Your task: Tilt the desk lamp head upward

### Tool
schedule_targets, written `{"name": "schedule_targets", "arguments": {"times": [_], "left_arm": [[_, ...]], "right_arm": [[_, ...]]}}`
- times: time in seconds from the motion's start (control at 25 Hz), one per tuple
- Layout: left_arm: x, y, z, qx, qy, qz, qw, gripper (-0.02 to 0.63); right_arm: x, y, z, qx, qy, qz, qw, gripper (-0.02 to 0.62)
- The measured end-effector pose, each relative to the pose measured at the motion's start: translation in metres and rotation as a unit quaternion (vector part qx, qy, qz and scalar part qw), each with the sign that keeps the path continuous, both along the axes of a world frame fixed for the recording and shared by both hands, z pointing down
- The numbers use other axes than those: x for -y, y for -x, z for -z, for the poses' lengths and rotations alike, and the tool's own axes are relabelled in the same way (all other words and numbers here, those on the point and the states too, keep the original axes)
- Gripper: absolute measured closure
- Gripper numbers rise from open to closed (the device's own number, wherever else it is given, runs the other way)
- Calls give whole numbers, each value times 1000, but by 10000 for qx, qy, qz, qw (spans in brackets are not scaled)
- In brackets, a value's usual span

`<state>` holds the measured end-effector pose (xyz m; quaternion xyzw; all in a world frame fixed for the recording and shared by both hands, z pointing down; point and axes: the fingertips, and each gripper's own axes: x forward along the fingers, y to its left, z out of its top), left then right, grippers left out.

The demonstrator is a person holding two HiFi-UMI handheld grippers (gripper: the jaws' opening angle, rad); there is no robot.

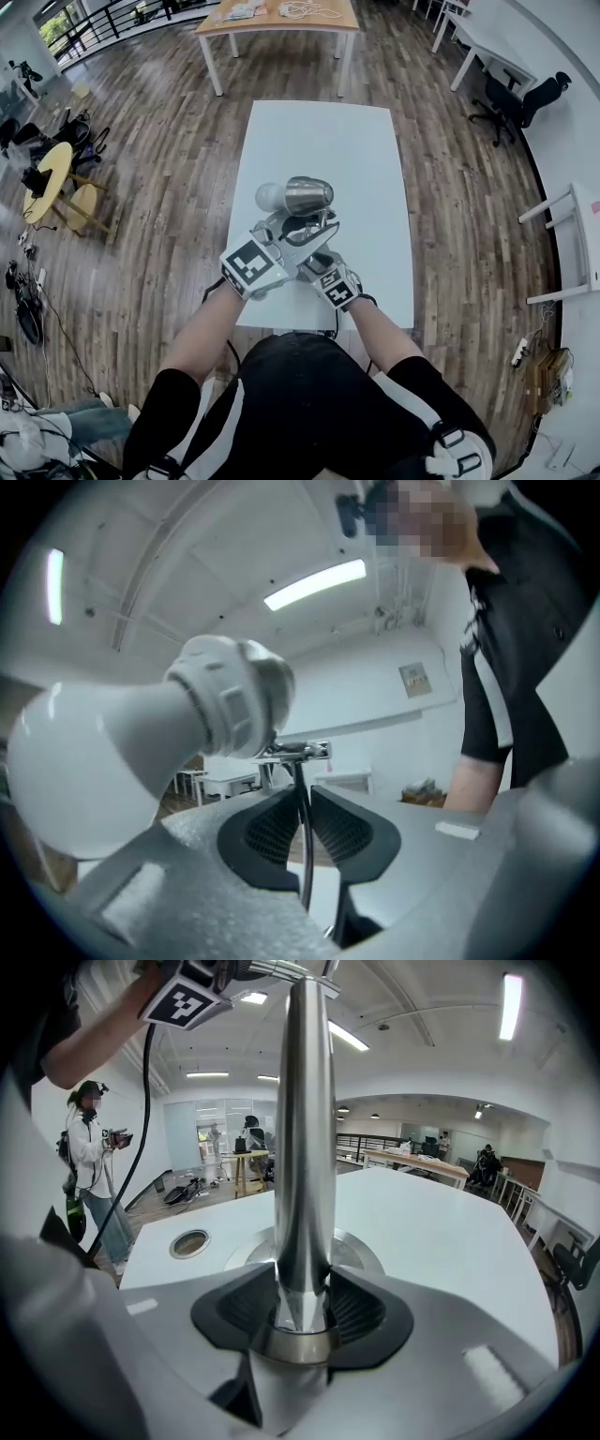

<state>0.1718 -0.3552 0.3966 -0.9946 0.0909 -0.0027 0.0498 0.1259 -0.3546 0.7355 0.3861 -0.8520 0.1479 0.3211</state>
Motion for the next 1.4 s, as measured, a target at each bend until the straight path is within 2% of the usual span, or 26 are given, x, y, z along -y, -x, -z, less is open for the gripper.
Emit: {"name": "schedule_targets", "arguments": {"times": [0.08, 0.2, 0.52, 0.72, 1.0, 1.2, 1.4], "left_arm": [[1, -1, 1, -235, 224, -166, 9993, 572], [-1, -6, -2, -112, 154, -313, 9993, 568], [-4, -7, -1, -161, 335, -715, 9968, 574], [-5, -8, -1, -180, 334, -816, 9959, 574], [-11, -26, -8, 125, 119, -1014, 9947, 572], [-11, -29, -9, 6, 279, -1093, 9936, 578], [-10, -30, -9, 34, 246, -1073, 9939, 578]], "right_arm": [[0, -1, -1, 35, -13, 10, 10000, 411], [0, -2, -4, 124, -45, 65, 9999, 413], [-3, -5, -2, 450, -189, 460, 9977, 413], [-4, -4, -2, 493, -223, 475, 9974, 413], [-5, -7, -1, 484, -208, 455, 9976, 413], [-5, -6, -2, 496, -196, 457, 9975, 413], [-3, -6, -1, 491, -194, 480, 9975, 413]]}}
